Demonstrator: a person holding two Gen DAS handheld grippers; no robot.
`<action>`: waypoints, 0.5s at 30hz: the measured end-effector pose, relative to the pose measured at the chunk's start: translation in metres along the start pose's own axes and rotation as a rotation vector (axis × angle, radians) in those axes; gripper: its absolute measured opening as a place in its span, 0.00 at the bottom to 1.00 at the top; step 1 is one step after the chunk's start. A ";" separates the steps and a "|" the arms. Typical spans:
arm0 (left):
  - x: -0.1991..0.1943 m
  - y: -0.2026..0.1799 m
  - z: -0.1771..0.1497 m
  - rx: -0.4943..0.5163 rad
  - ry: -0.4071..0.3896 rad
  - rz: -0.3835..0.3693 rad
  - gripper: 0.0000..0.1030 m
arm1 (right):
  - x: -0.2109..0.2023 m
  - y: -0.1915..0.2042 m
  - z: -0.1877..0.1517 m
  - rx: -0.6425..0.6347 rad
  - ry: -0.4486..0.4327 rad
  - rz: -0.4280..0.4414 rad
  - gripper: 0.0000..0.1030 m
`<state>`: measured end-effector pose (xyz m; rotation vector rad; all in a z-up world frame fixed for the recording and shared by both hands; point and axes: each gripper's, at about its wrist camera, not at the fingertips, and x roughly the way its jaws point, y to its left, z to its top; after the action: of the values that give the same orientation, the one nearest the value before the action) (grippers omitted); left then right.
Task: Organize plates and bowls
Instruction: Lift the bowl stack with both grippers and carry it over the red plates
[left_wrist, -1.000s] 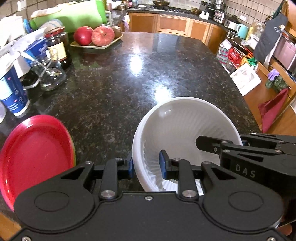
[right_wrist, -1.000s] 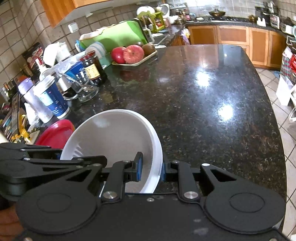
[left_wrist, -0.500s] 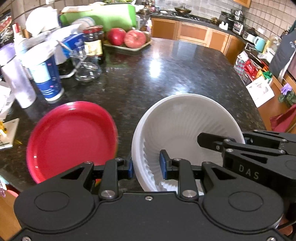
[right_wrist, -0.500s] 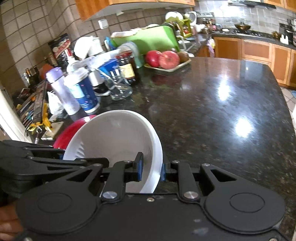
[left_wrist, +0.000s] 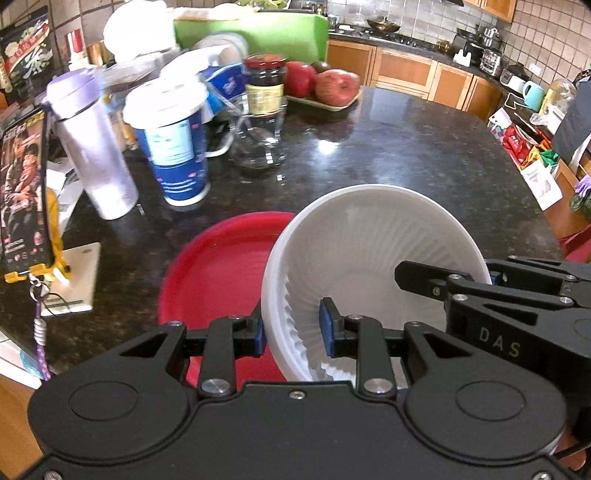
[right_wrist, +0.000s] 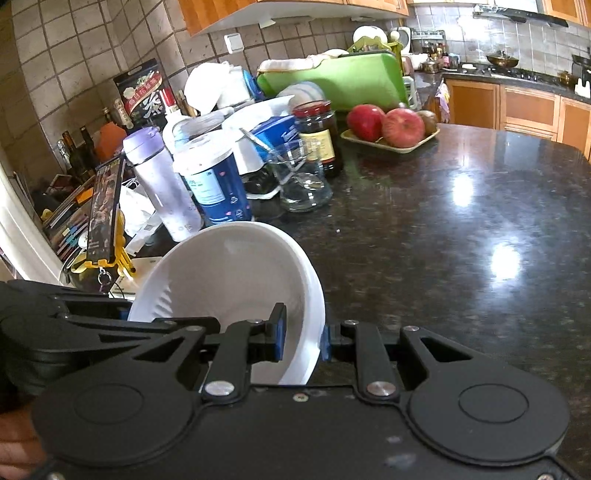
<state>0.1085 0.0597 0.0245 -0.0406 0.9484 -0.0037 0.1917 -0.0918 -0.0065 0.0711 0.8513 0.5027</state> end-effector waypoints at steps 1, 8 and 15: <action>0.002 0.006 0.001 0.002 0.005 -0.001 0.35 | 0.004 0.005 0.001 0.002 0.004 -0.003 0.21; 0.016 0.041 0.004 0.005 0.062 -0.031 0.35 | 0.031 0.029 0.002 0.031 0.052 -0.032 0.20; 0.029 0.058 0.007 0.024 0.090 -0.053 0.35 | 0.048 0.037 0.003 0.054 0.075 -0.056 0.20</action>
<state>0.1300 0.1176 0.0033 -0.0438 1.0369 -0.0658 0.2060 -0.0371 -0.0287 0.0783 0.9383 0.4319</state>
